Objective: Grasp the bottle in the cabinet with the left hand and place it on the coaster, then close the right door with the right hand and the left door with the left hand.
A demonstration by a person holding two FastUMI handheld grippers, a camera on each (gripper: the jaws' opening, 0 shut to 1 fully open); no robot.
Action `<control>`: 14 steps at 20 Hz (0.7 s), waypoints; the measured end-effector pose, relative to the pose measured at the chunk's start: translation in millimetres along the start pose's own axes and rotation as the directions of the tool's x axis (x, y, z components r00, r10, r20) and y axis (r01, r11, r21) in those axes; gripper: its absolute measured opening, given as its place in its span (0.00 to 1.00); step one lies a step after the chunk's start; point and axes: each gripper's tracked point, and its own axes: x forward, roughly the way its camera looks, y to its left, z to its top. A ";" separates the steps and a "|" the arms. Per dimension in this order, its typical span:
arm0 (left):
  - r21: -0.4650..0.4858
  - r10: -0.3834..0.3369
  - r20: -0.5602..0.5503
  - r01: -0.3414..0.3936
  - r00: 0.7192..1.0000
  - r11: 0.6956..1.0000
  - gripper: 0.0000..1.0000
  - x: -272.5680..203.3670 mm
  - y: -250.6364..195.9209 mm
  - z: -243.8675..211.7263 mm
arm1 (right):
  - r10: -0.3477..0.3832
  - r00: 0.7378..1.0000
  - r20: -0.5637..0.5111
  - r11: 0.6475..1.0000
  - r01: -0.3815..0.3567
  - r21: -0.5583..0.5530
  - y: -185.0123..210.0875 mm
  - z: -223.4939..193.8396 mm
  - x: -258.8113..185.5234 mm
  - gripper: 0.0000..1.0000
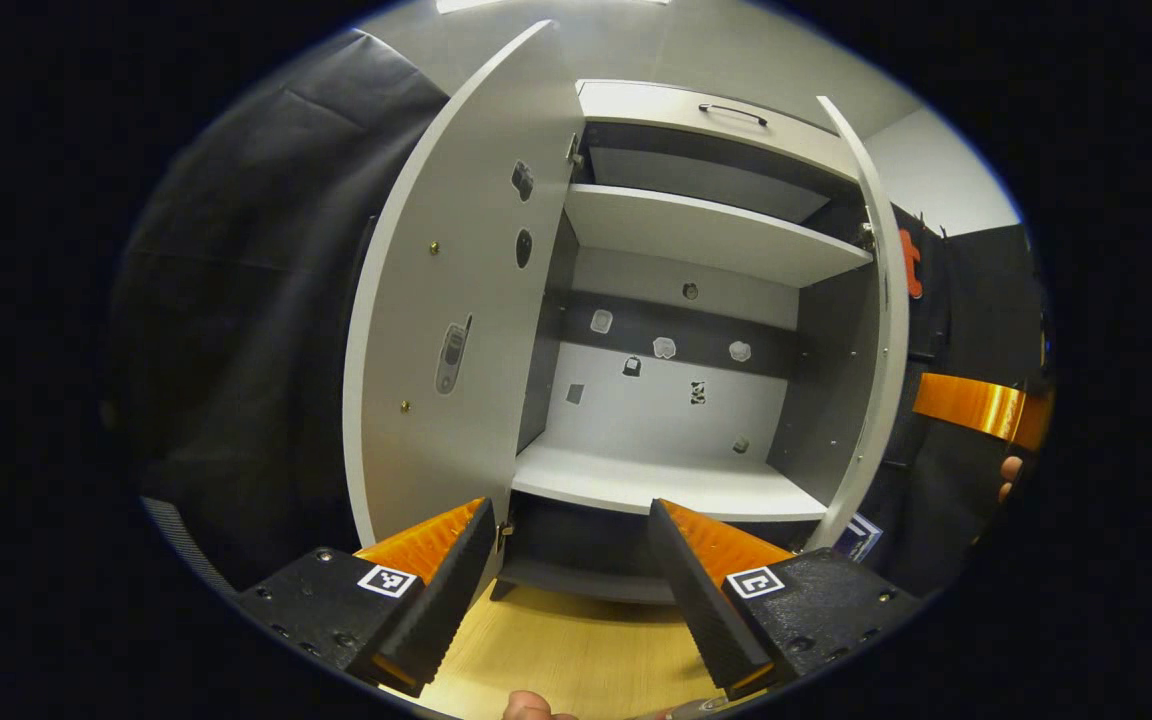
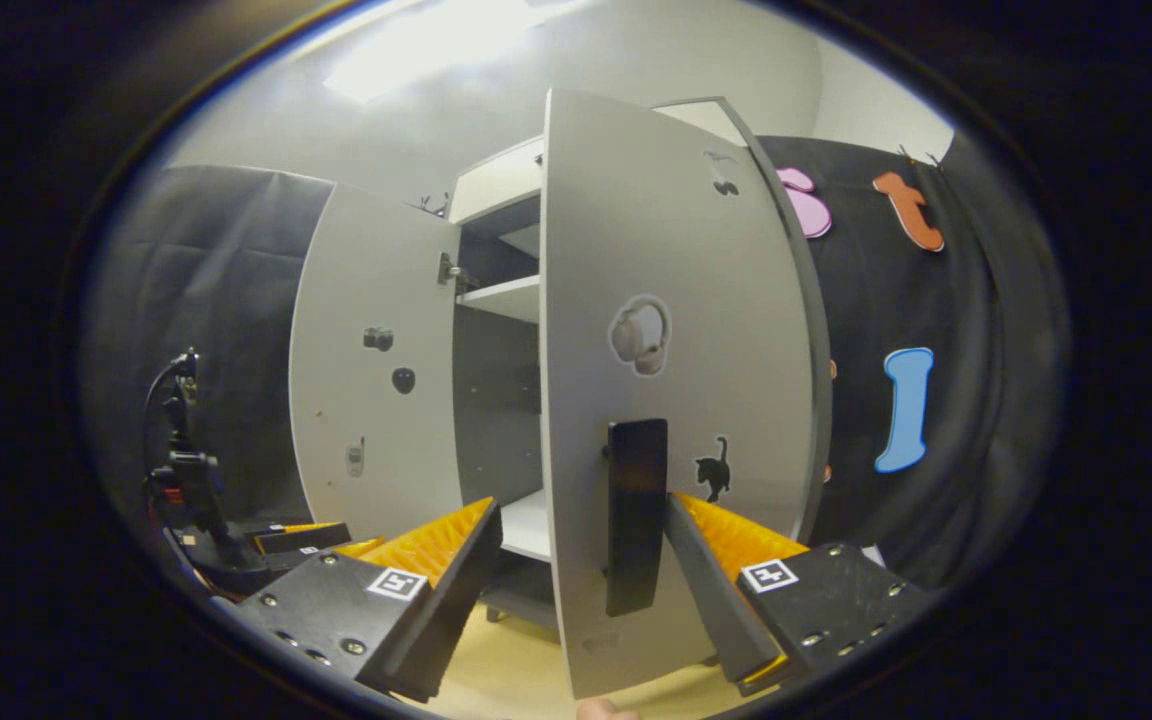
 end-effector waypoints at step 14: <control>0.004 0.034 -0.013 -0.034 0.999 0.999 0.97 2.3 12.3 -5.3 | -0.001 1.000 -0.007 1.000 0.001 -0.016 -0.9 -2.6 1.7 0.98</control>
